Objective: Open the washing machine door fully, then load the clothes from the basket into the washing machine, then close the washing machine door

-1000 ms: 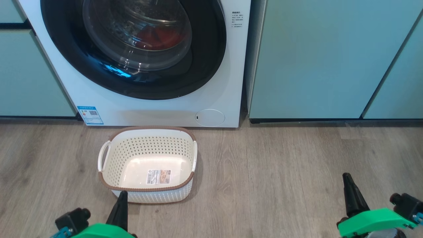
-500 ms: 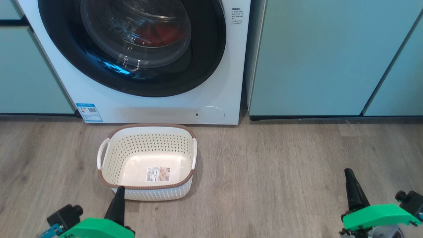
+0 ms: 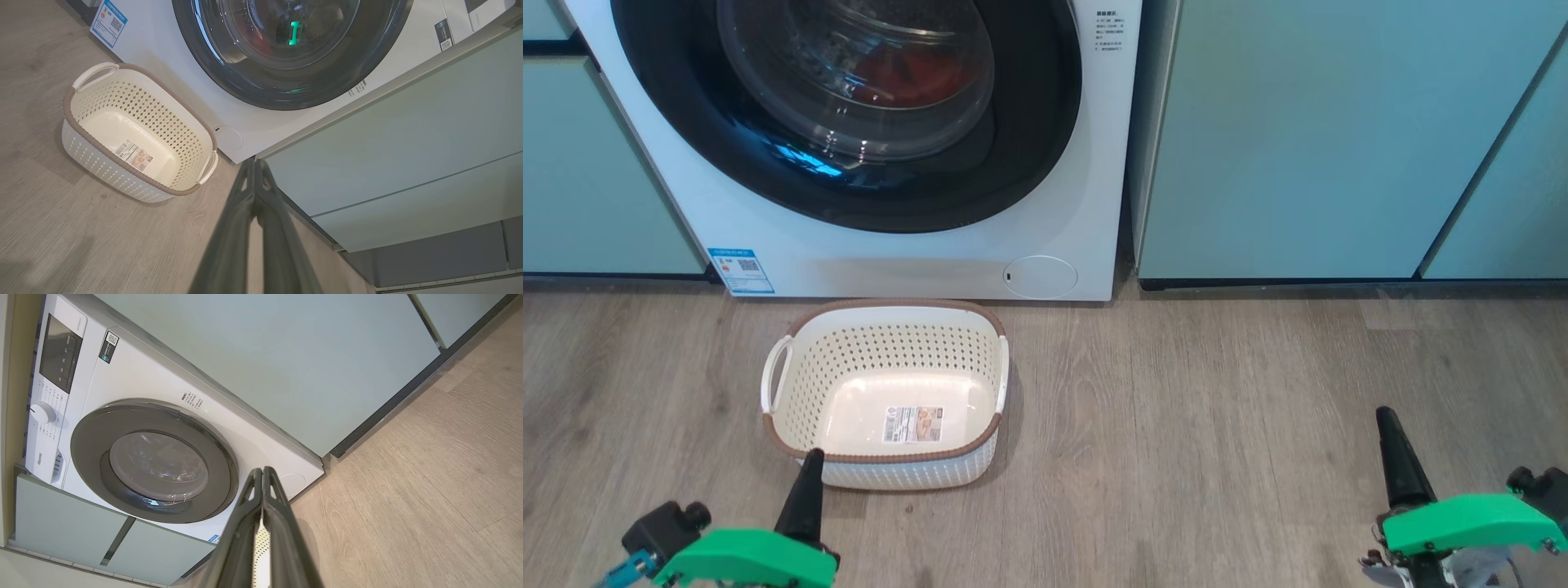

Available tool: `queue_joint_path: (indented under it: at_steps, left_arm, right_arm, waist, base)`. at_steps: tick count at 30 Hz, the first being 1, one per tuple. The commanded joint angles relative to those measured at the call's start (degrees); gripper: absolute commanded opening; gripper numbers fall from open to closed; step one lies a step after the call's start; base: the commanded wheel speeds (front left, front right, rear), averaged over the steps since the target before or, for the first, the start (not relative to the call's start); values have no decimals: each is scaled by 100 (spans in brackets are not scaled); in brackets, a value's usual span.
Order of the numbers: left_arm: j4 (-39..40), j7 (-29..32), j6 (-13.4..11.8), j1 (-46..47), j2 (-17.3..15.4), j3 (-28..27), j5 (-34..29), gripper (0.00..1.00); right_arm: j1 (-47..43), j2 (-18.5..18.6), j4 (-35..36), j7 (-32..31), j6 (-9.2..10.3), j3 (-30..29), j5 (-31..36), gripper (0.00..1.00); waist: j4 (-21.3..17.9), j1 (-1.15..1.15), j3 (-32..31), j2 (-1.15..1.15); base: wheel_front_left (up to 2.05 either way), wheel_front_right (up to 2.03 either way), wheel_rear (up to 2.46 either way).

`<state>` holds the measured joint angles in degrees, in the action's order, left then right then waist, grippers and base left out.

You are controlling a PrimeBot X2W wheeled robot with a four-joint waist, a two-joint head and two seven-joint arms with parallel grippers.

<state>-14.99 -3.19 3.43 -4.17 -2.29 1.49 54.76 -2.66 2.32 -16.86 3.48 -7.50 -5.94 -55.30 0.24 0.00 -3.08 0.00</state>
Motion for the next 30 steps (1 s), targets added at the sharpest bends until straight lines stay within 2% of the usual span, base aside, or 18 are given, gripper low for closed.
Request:
queue_joint_path:
  at_steps: [1, 30]
  left_arm:
    - [163, 33, 58, 376, -32, -171, 159, 0]
    - [127, 511, 236, 714, -46, -492, 1992, 0]
  right_arm:
    - [367, 39, 217, -51, 0, 32, -172, 0]
    - [632, 47, 251, -534, 1, -14, -1970, 0]
  waist:
    - [0, 0, 8, 0]
    - [-13, 0, 170, 0]
  base:
    - [0, 0, 0]
    - [0, 0, 0]
